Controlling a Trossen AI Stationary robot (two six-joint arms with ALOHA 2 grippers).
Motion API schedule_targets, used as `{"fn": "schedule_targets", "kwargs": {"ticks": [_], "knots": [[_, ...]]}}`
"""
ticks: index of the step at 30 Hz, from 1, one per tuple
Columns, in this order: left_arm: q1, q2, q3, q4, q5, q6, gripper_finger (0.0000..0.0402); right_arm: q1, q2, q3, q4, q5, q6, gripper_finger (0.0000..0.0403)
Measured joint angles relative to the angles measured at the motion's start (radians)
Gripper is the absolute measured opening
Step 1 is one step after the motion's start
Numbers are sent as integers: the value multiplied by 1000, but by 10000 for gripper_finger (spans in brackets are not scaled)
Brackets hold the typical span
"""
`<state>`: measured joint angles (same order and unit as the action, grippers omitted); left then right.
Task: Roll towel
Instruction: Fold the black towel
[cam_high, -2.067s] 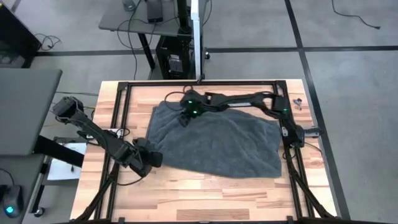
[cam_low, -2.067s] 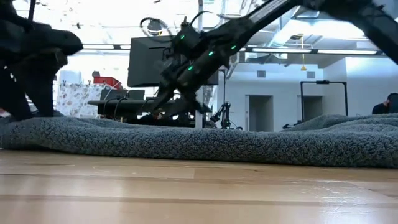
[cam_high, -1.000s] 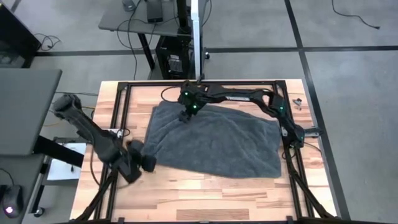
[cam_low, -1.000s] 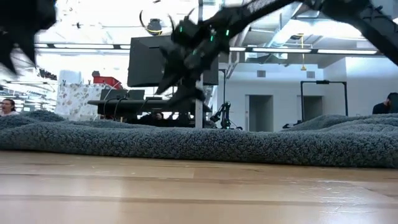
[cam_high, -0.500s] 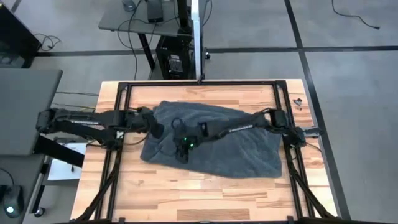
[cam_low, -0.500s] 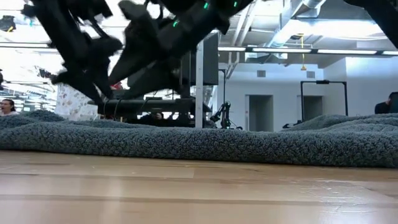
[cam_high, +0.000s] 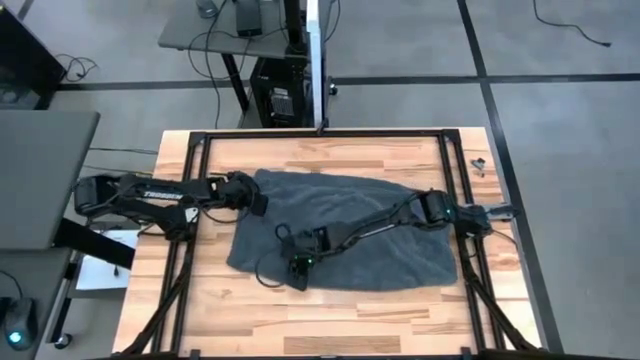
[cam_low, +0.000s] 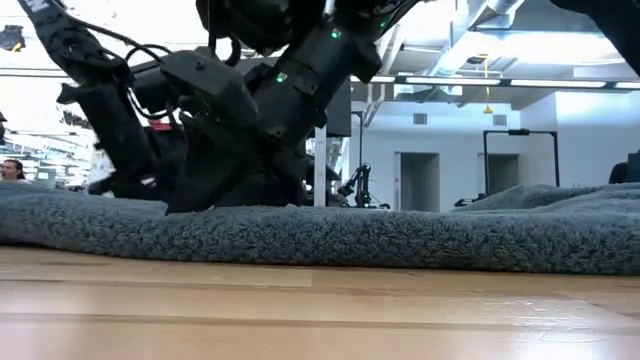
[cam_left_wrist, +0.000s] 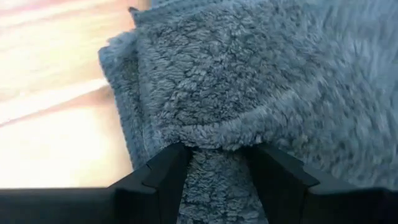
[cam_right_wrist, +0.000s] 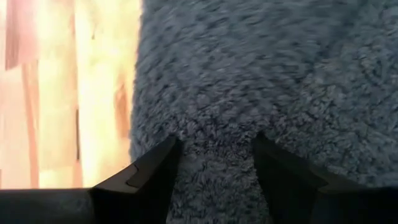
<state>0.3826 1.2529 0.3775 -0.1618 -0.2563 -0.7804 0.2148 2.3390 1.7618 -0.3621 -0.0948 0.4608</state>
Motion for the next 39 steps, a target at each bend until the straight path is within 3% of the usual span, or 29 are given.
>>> {"fn": "schedule_targets", "kwargs": {"ticks": [5, 11, 18, 22, 27, 32, 39], "knots": [[26, 45, 25, 40, 31, 28, 157, 0, -4, 0, -14, -3, -2, 198], [-37, -69, 128, -105, 238, 42, 157, -40, -58, 19, -37, -34, -69, 198], [-170, -243, 240, -446, 177, -74, 157, -147, -237, 37, -279, -11, -227, 198], [-264, -295, 254, -448, 157, -182, 157, -209, -357, 17, -529, 45, -275, 198], [-406, -245, 255, -368, 97, -301, 157, -241, -543, -226, -619, 192, -224, 198], [-521, -108, 256, -225, 83, -369, 157, -232, -760, -561, -512, 199, -38, 198], [-612, 134, 255, -195, 83, -449, 157, -129, -878, -912, -433, 199, 225, 198]]}}
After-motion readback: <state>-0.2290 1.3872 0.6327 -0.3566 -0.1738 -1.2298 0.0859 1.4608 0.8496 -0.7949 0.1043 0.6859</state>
